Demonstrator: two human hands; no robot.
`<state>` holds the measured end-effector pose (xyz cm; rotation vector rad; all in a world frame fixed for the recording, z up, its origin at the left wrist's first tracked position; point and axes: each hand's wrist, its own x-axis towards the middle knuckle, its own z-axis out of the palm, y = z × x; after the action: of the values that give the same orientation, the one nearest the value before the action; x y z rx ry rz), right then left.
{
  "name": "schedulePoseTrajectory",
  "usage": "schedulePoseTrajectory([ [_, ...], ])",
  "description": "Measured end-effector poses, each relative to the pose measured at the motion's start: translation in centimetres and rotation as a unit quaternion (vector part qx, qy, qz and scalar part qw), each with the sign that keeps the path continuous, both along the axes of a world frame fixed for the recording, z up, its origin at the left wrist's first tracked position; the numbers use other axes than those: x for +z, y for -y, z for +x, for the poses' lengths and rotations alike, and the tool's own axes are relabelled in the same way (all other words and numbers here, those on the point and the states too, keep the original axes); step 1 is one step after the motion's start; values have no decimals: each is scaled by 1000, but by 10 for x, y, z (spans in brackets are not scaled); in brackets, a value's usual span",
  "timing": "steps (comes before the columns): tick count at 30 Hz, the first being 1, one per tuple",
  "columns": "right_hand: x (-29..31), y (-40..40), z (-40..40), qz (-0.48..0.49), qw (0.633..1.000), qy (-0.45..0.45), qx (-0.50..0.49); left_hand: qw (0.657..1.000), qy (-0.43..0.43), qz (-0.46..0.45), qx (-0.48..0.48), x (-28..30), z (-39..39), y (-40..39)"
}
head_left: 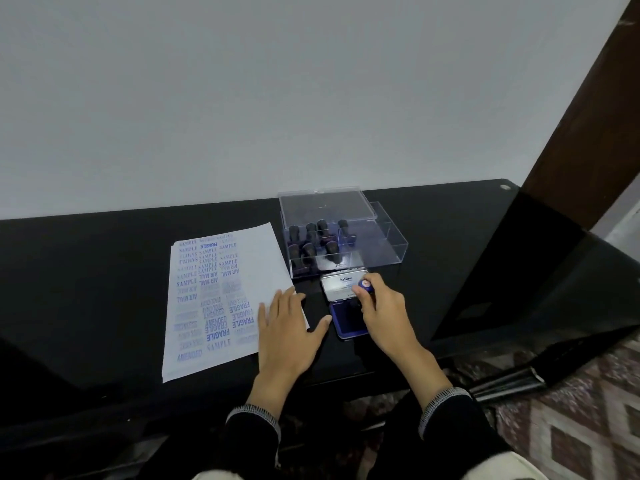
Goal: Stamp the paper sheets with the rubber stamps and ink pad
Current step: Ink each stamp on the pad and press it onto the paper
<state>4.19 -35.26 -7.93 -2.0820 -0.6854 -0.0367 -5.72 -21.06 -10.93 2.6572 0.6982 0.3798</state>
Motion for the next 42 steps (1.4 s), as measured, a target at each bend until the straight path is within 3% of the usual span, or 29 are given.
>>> schedulePoseTrajectory([
  [9, -5, -8, 6, -20, 999, 49, -13, 1000, 6, -18, -7, -1, 1, -1],
  [14, -10, -9, 0, 0, 996, 83, -19, 963, 173, -203, 30, 11, -5, -10],
  [16, -12, -9, -2, -6, 995, 97, -21, 956, 199, -208, 59, 16, -10, -24],
  [22, -14, -10, -1, 21, 996, 81, -40, 951, 178, -140, 211, 26, -31, -90],
  [28, -17, -12, 0, 20, 995, 82, -49, 940, 65, -112, 316, 22, -50, -129],
  [35, -17, -11, -3, 11, 994, 95, -48, 933, 19, -135, 334, 33, -45, -131],
  [42, -15, -11, -2, 27, 995, 77, -57, 917, 71, -190, 345, 32, -41, -138],
])
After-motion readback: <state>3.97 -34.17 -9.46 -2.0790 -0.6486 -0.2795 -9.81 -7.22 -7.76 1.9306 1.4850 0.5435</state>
